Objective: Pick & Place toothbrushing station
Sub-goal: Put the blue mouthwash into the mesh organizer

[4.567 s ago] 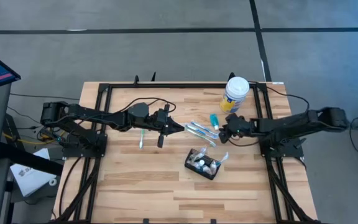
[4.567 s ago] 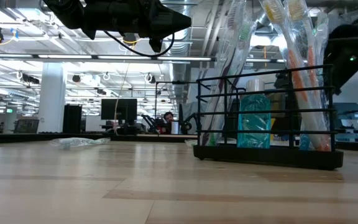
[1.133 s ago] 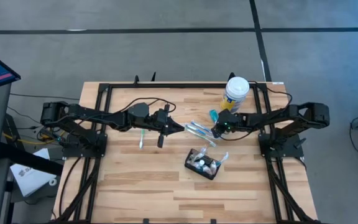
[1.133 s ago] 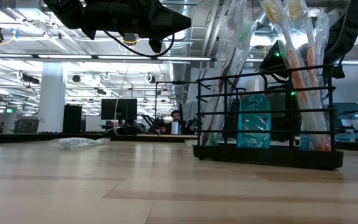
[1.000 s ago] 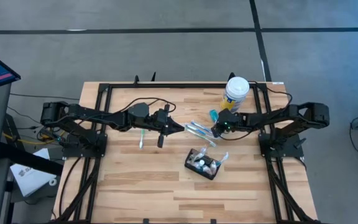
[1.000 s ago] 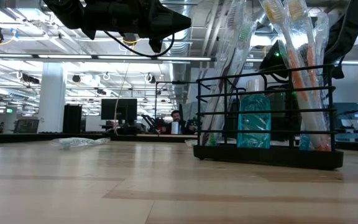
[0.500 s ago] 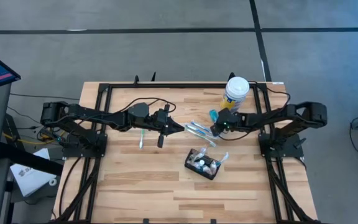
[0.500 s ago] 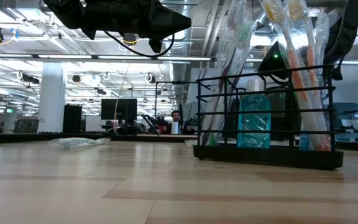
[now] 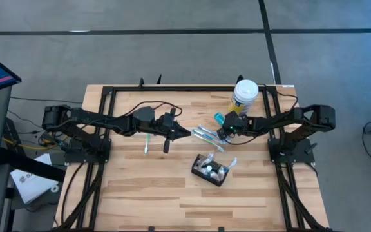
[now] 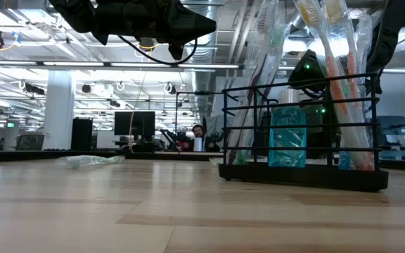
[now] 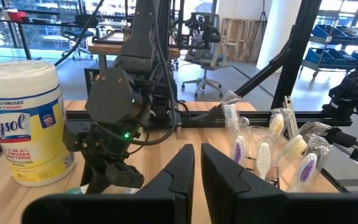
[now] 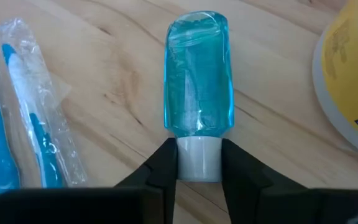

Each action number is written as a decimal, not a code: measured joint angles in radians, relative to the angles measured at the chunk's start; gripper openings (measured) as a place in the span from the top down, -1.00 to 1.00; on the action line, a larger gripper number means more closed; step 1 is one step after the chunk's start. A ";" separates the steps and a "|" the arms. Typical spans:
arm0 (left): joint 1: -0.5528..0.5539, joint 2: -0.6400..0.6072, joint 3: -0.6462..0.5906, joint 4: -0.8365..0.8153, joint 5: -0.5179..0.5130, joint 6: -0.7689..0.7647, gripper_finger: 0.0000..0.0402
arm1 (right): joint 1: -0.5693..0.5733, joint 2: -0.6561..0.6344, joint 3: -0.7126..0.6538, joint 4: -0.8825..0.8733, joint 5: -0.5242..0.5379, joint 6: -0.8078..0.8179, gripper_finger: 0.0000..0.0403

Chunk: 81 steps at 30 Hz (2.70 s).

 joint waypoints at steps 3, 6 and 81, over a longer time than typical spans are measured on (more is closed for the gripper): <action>0.000 0.000 0.000 0.000 0.000 0.000 0.89 | 0.006 0.000 0.003 -0.006 -0.002 -0.032 0.58; 0.000 0.000 0.000 0.000 0.000 0.000 0.89 | 0.023 0.003 0.032 -0.062 -0.003 -0.053 0.58; 0.142 0.000 0.000 -0.003 0.317 -0.457 0.62 | 0.663 0.014 1.041 -1.169 0.486 -0.773 0.58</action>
